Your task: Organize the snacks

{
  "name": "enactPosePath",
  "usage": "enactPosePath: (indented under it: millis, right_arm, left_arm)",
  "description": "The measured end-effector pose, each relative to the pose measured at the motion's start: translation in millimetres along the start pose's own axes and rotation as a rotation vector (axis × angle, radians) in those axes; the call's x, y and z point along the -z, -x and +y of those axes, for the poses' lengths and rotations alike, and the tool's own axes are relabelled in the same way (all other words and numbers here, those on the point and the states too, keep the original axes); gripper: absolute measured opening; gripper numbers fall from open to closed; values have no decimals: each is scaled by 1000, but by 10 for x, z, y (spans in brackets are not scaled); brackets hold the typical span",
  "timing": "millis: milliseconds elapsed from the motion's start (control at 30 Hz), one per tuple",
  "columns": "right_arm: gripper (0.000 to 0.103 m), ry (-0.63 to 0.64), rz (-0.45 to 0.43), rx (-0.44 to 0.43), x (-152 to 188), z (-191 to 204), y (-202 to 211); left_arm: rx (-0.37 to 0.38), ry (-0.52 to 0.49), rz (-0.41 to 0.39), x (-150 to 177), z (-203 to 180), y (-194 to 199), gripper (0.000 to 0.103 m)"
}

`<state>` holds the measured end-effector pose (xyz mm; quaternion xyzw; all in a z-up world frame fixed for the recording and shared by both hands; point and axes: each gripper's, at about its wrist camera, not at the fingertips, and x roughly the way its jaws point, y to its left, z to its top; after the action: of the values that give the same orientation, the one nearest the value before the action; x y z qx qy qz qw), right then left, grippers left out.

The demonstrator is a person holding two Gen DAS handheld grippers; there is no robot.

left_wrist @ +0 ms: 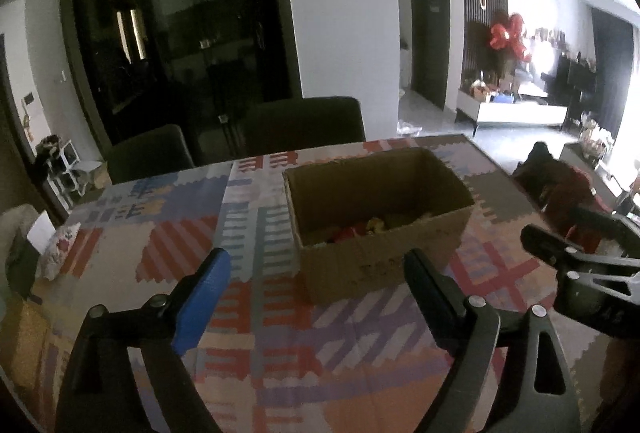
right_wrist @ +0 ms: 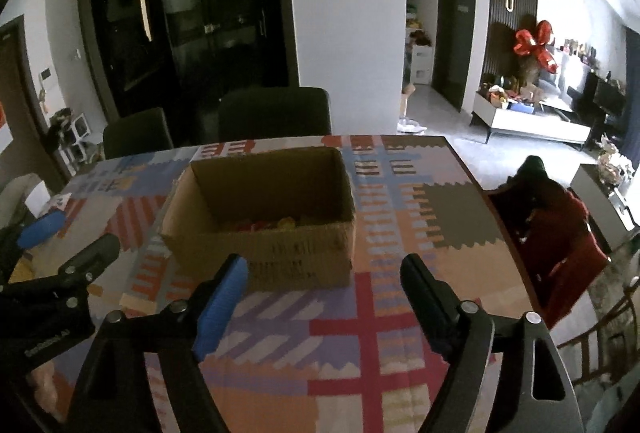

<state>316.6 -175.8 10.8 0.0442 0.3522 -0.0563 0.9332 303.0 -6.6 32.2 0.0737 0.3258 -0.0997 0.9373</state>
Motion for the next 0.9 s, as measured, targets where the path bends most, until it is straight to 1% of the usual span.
enactPosePath:
  millis: [67,233,333,367,467,700,900]
  right_arm:
    - [81,-9,-6,-2,83,-30,112]
    - [81,-10,-19,-19,247,-69,389]
    - [81,11,-33,-37,343,-83,581]
    - [81,14,-40,-45,376,-96,648]
    - [81,22,-53,-60,463,-134,840]
    - [81,56,-101,-60,638,-181,1215]
    - [81,61,-105,-83,751,-188,1394]
  left_arm:
    - [-3,12,-13,81,-27,154,94]
    - [-14,37,-47,253,-115,556,94]
    - [-17,34,-77,314,-168,783,95]
    - [-33,30,-94,341,-200,887,96]
    - [-45,32,-116,409,-257,1090,100]
    - [-57,59,-131,545,-336,1427,103]
    - [-62,77,-134,667,-368,1595,103]
